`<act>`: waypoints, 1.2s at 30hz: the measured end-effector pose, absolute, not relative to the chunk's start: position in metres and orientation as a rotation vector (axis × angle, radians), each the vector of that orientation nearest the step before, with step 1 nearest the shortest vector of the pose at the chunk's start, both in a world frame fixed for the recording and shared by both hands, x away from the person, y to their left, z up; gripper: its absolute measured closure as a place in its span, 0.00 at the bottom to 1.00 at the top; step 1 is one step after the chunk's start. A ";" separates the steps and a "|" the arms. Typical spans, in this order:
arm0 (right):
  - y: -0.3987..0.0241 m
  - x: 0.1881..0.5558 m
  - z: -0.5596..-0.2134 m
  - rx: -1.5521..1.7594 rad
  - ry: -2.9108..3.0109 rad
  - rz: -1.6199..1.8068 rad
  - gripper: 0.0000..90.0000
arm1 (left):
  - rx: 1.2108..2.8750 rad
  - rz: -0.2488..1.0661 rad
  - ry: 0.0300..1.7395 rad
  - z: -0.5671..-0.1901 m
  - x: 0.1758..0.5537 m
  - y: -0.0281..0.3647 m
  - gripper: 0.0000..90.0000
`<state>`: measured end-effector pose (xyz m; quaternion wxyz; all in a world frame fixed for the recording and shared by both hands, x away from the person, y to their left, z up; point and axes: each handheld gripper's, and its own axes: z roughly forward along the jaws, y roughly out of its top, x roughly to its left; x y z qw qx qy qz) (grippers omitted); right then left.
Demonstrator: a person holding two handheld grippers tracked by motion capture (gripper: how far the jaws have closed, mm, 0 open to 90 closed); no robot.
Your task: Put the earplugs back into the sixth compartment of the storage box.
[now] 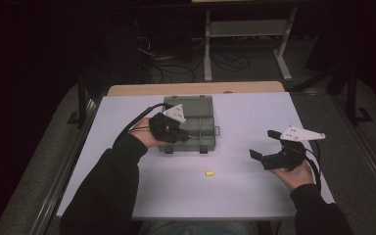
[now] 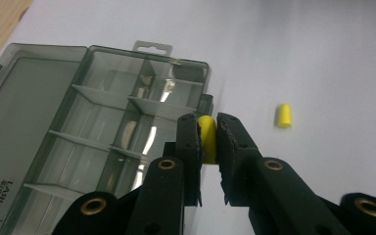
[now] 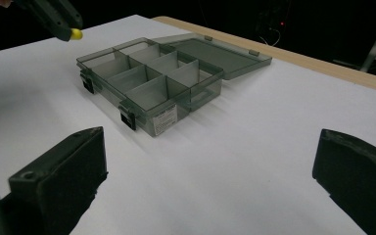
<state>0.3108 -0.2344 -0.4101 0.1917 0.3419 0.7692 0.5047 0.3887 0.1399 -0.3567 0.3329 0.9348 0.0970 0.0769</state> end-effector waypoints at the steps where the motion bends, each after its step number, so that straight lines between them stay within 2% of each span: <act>1: -0.234 0.311 -0.410 0.959 2.161 1.417 0.00 | 2.441 0.201 0.263 -0.357 0.390 0.141 0.89; 21: -0.234 0.311 -0.411 0.961 2.170 1.413 0.00 | 2.456 0.247 0.416 -0.391 0.417 0.157 0.89; 28: -0.232 0.312 -0.412 0.962 2.188 1.400 0.00 | 2.477 0.229 0.463 -0.412 0.424 0.161 0.89; 36: -0.232 0.312 -0.412 0.956 2.189 1.399 0.00 | 2.469 0.210 0.499 -0.418 0.429 0.163 0.88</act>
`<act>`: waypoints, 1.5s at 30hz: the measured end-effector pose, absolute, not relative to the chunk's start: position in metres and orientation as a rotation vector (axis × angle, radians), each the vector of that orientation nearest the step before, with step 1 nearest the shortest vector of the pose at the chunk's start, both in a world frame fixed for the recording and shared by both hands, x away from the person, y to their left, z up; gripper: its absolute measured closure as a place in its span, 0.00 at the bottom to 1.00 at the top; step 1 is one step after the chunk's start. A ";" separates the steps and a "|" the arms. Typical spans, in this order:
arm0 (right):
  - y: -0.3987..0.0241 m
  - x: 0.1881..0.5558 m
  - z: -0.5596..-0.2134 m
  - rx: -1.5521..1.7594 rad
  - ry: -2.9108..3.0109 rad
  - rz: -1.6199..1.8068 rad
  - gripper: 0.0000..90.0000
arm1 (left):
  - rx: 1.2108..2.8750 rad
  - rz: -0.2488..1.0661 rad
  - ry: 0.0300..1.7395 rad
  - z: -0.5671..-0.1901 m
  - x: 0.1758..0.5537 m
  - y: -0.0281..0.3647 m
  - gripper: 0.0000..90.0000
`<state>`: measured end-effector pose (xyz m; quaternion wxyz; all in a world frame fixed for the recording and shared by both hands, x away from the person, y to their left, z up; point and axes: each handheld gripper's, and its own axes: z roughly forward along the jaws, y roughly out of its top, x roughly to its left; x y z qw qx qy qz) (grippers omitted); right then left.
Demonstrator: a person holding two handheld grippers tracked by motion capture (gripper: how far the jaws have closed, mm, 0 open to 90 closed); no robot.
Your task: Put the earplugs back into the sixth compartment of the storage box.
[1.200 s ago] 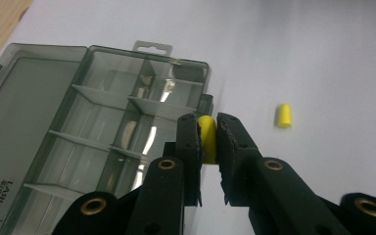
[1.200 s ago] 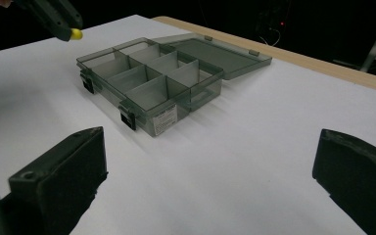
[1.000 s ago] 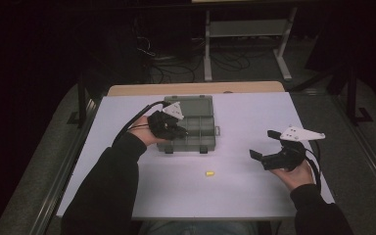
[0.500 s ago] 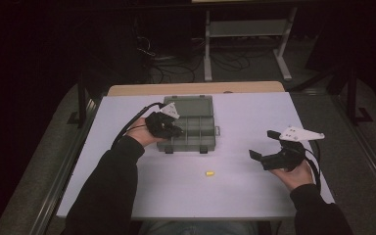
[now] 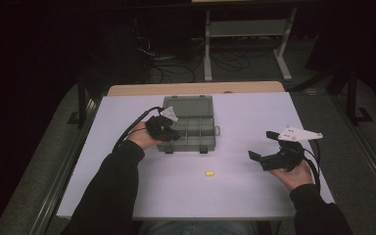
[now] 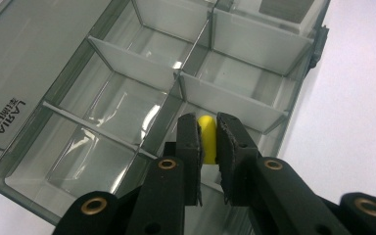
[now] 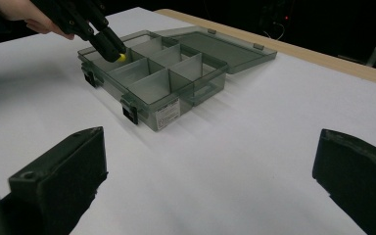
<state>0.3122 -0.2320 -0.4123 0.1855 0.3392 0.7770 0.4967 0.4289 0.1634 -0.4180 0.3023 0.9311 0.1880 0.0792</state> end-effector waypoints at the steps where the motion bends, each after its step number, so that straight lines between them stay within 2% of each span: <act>1: -0.232 0.312 -0.412 0.958 2.192 1.400 0.00 | 2.466 0.207 0.499 -0.418 0.429 0.163 0.86; 6: -0.232 0.312 -0.413 0.961 2.198 1.397 0.00 | 2.430 0.185 0.519 -0.415 0.430 0.165 0.76; 7: -0.232 0.312 -0.413 0.961 2.198 1.398 0.00 | 2.418 0.177 0.518 -0.413 0.429 0.166 0.69; 12: -0.232 0.312 -0.412 0.959 2.193 1.400 0.00 | 2.372 0.153 0.502 -0.402 0.424 0.169 0.61; 13: -0.232 0.312 -0.412 0.959 2.193 1.401 0.00 | 2.360 0.131 0.506 -0.400 0.423 0.169 0.53; 14: -0.232 0.312 -0.412 0.959 2.193 1.401 0.00 | 2.354 0.115 0.512 -0.398 0.422 0.169 0.53; 16: -0.232 0.312 -0.412 0.958 2.194 1.399 0.00 | 2.341 0.087 0.525 -0.394 0.419 0.167 0.47; 21: -0.231 0.312 -0.413 0.965 2.198 1.397 0.00 | 2.318 0.064 0.473 -0.383 0.410 0.157 0.40; 23: -0.231 0.312 -0.413 0.965 2.197 1.397 0.00 | 2.318 0.070 0.451 -0.379 0.405 0.152 0.32; 30: -0.232 0.312 -0.412 0.965 2.194 1.399 0.00 | 2.335 0.077 0.397 -0.369 0.390 0.136 0.22; 31: -0.232 0.312 -0.412 0.966 2.194 1.399 0.00 | 2.337 0.083 0.391 -0.368 0.388 0.134 0.18; 34: -0.232 0.312 -0.412 0.965 2.193 1.399 0.00 | 2.340 0.092 0.366 -0.366 0.382 0.127 0.14; 38: -0.232 0.312 -0.412 0.966 2.192 1.400 0.00 | 2.334 0.124 0.353 -0.365 0.376 0.119 0.04; 45: -0.232 0.312 -0.412 0.964 2.192 1.401 0.00 | 2.352 0.128 0.307 -0.367 0.368 0.106 0.00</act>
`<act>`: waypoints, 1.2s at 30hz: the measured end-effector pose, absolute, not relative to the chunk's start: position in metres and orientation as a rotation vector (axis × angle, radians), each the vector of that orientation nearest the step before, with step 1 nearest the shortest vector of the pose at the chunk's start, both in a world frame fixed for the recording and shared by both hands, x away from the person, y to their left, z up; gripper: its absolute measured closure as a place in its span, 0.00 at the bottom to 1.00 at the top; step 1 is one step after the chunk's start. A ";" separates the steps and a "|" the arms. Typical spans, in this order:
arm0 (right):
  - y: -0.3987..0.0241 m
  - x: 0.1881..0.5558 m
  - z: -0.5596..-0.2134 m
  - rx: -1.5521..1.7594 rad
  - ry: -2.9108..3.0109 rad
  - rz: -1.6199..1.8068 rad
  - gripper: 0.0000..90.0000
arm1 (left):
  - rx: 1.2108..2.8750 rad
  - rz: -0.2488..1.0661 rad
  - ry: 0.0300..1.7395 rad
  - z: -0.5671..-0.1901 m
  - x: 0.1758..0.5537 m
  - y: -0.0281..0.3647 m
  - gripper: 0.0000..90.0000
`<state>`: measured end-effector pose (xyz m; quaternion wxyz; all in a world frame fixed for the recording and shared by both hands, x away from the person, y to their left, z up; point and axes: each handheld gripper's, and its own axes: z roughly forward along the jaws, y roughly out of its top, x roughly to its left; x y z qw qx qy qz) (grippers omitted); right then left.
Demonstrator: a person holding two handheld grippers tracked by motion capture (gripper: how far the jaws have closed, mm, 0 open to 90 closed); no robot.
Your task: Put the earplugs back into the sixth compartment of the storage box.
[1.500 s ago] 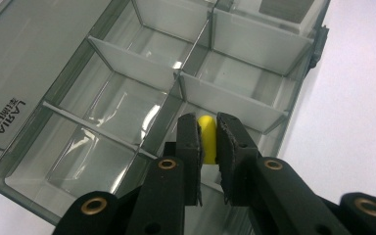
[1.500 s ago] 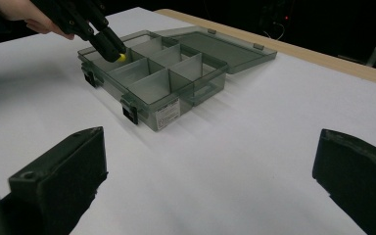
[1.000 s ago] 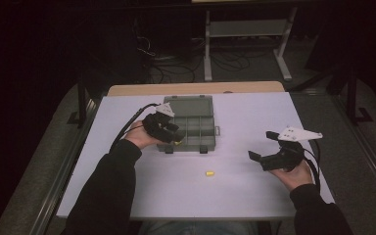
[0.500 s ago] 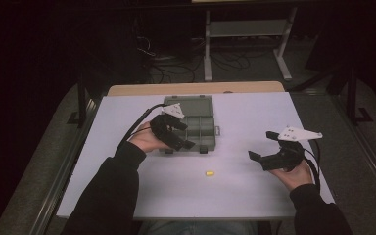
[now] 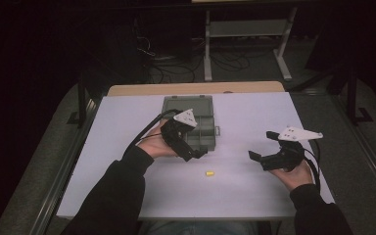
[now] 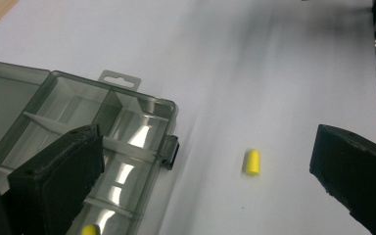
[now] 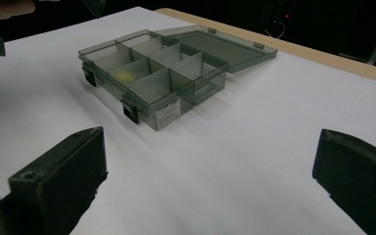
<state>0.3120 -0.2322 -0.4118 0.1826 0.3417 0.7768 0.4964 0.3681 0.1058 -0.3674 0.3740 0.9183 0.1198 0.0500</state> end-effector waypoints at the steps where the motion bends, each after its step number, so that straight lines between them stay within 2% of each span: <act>1: -0.232 0.312 -0.412 0.964 2.192 1.401 0.00 | 2.361 0.128 0.298 -0.369 0.367 0.103 0.00; 16: -0.232 0.311 -0.411 0.964 2.189 1.406 0.00 | 2.447 0.126 0.187 -0.394 0.349 0.081 0.00; 27: -0.232 0.312 -0.412 0.965 2.194 1.405 0.00 | 2.512 0.041 0.146 -0.418 0.344 0.068 0.01; 34: -0.232 0.312 -0.411 0.961 2.192 1.404 0.00 | 2.527 0.004 0.121 -0.430 0.342 0.064 0.08; 36: -0.232 0.312 -0.411 0.960 2.192 1.403 0.00 | 2.523 0.001 0.111 -0.432 0.341 0.064 0.17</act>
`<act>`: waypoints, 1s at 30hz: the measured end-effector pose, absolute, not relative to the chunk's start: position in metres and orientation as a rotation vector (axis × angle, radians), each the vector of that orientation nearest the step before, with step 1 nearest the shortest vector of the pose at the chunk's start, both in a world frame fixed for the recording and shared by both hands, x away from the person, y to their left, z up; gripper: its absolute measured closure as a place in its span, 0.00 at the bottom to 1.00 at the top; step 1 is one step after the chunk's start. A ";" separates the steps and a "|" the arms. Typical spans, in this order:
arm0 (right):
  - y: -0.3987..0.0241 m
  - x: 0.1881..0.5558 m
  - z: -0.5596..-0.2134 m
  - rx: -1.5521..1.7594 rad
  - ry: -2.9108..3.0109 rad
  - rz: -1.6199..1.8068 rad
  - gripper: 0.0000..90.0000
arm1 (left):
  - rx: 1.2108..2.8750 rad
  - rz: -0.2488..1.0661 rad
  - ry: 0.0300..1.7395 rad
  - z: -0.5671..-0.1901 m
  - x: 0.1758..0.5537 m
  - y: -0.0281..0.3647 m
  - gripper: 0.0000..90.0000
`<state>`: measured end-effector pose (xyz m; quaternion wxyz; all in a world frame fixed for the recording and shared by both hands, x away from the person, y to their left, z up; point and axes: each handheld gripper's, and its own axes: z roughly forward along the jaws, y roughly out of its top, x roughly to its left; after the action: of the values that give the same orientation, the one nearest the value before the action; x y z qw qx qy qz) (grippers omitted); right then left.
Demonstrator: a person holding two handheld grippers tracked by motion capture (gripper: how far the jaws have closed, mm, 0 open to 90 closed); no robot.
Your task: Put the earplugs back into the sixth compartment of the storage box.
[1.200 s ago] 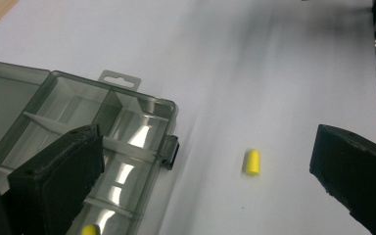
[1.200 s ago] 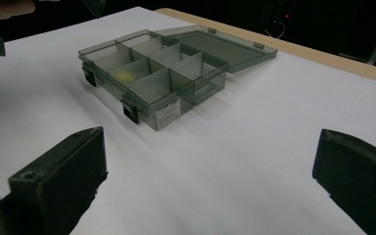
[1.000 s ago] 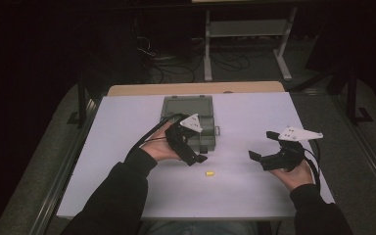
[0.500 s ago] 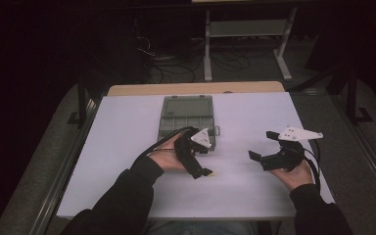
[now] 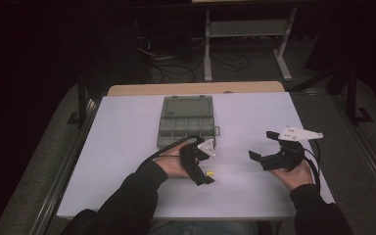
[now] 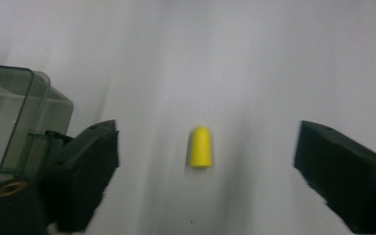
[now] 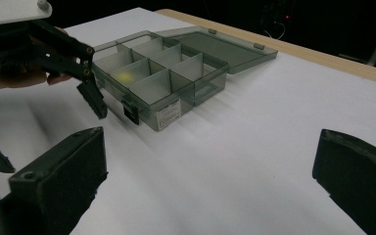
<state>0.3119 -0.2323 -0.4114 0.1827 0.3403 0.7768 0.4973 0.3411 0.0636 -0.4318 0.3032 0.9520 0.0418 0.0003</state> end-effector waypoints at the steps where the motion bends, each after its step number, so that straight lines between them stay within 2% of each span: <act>1: -0.232 0.312 -0.411 0.961 2.191 1.403 0.00 | 2.530 0.013 0.104 -0.433 0.340 0.063 0.19; 5: -0.232 0.312 -0.411 0.961 2.189 1.398 0.00 | 2.540 0.020 0.088 -0.436 0.339 0.062 0.31; 8: -0.232 0.312 -0.411 0.962 2.190 1.398 0.00 | 2.539 0.022 0.076 -0.437 0.339 0.060 0.35; 10: -0.232 0.312 -0.411 0.963 2.191 1.398 0.00 | 2.541 0.014 0.068 -0.438 0.340 0.060 0.43; 11: -0.232 0.312 -0.412 0.964 2.192 1.397 0.00 | 2.547 0.003 0.061 -0.439 0.340 0.060 0.43; 15: -0.232 0.312 -0.411 0.967 2.188 1.395 0.00 | 2.565 -0.023 0.052 -0.442 0.342 0.061 0.55; 22: -0.232 0.312 -0.412 0.963 2.191 1.392 0.00 | 2.565 -0.023 0.036 -0.444 0.342 0.059 0.62; 23: -0.232 0.312 -0.411 0.964 2.190 1.394 0.00 | 2.569 -0.019 0.040 -0.445 0.342 0.058 0.66; 30: -0.231 0.312 -0.412 0.966 2.198 1.389 0.00 | 2.563 0.003 0.069 -0.449 0.345 0.060 0.80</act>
<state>0.3121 -0.2313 -0.4120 0.1828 0.3424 0.7791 0.4923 0.3450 0.0600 -0.4489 0.2849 0.9582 0.0258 0.0011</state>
